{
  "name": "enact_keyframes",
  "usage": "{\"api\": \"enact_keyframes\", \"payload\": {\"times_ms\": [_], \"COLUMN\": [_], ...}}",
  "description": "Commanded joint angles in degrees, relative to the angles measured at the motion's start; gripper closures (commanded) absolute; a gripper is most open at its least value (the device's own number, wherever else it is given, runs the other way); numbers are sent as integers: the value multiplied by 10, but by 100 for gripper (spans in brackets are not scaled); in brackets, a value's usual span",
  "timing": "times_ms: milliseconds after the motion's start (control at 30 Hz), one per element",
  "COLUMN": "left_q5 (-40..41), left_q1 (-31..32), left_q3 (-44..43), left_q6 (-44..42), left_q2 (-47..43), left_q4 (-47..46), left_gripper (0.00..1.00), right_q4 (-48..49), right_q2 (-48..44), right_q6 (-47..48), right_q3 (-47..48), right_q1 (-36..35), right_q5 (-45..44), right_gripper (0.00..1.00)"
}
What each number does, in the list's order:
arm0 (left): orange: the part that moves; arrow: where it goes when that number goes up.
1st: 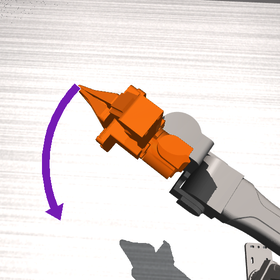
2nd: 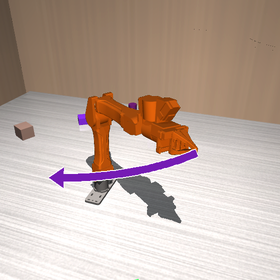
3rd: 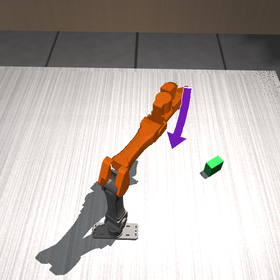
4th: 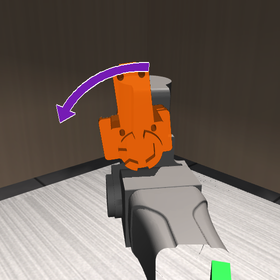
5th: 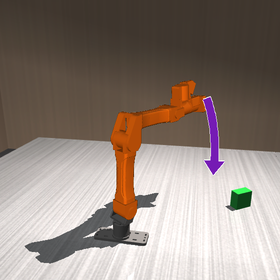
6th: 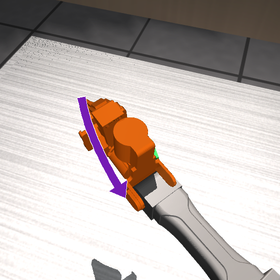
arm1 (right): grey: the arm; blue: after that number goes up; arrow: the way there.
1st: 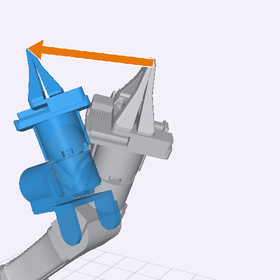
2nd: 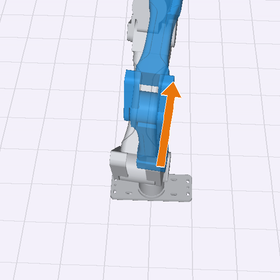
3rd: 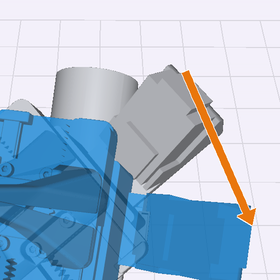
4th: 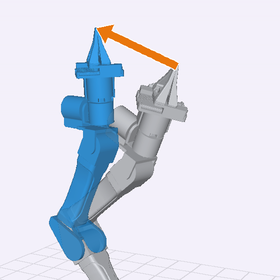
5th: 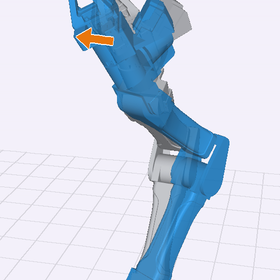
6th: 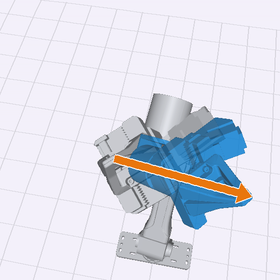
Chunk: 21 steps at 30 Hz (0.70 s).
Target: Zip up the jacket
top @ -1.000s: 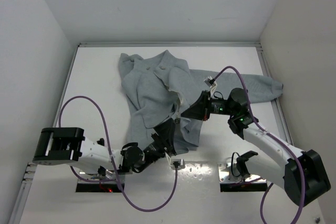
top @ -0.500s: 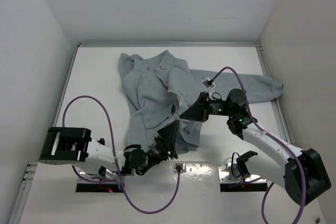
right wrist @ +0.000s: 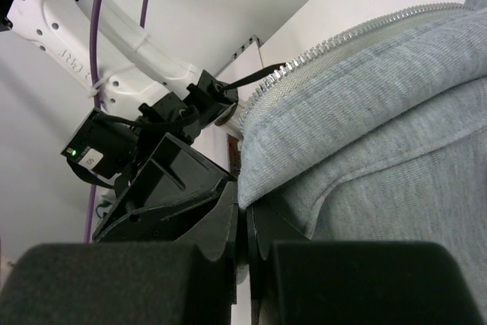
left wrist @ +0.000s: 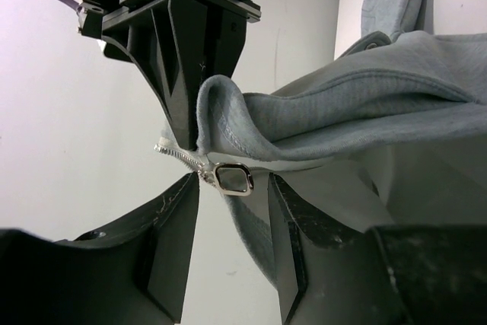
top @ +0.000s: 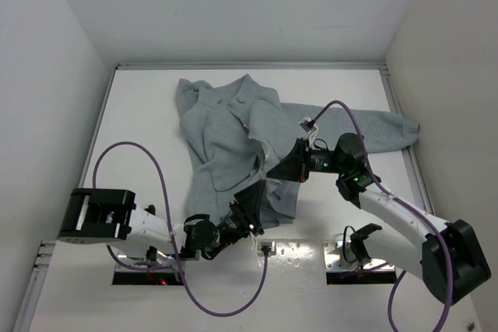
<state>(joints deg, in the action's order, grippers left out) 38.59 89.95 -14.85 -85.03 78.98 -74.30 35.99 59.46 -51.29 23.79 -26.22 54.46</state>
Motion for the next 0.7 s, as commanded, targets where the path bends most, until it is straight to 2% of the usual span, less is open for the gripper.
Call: {"api": "enact_keyframes", "payload": {"times_ms": [0, 200, 333, 567, 667], "left_q5": [-3, -8, -8, -8, 3], "left_q1": [3, -2, -2, 3, 8], "left_q3": [-18, -23, -23, -23, -18], "left_q6": [-2, -2, -2, -7, -7], "left_q2": [7, 7, 13, 0, -6], "left_q4": [-146, -146, -146, -146, -140], "left_gripper": [53, 55, 61, 67, 73], "right_q4": [42, 29, 29, 23, 20], "right_q2": [-10, -13, -12, -15, -17], "right_q6": [-1, 7, 8, 9, 12], "right_q3": [0, -1, -1, -1, -2], "right_q1": [-11, -13, -14, -14, -9], "right_q5": [11, 15, 14, 12, 12], "right_gripper": [100, 100, 100, 100, 100]}}
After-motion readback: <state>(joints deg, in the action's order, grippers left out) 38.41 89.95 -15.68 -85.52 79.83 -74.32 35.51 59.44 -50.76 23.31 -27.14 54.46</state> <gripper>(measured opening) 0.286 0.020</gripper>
